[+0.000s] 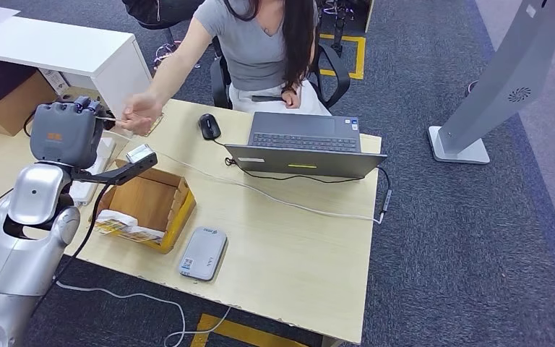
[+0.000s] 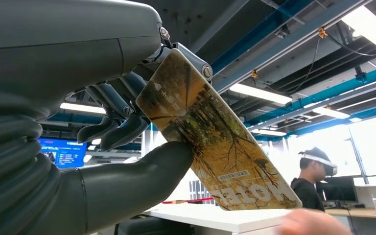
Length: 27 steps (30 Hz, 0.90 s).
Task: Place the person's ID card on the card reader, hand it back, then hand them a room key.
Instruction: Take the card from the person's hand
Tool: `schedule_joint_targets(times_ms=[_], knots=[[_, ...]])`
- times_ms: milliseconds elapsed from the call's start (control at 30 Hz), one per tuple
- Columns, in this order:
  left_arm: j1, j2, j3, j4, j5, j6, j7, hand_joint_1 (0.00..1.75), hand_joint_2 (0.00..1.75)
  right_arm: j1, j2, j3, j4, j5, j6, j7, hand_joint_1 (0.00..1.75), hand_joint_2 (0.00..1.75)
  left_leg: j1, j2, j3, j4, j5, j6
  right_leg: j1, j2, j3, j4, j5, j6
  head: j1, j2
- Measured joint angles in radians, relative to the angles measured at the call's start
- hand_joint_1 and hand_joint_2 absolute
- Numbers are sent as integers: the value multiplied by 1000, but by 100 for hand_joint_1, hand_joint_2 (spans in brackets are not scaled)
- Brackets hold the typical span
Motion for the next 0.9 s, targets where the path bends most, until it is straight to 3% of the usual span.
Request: schedule_joint_targets(times_ms=[500,900], knots=[[2,11,0,2,31,15,-20,175,175,0,0,9,0,3,-2,-14,0,175,0,0,0,0,0,0,0,0,0,0,0,0,0,0],[47,-18,-10,-23,55,34,-38,175,175,-2,0,19,0,3,-3,-20,0,175,0,0,0,0,0,0,0,0,0,0,0,0,0,0]])
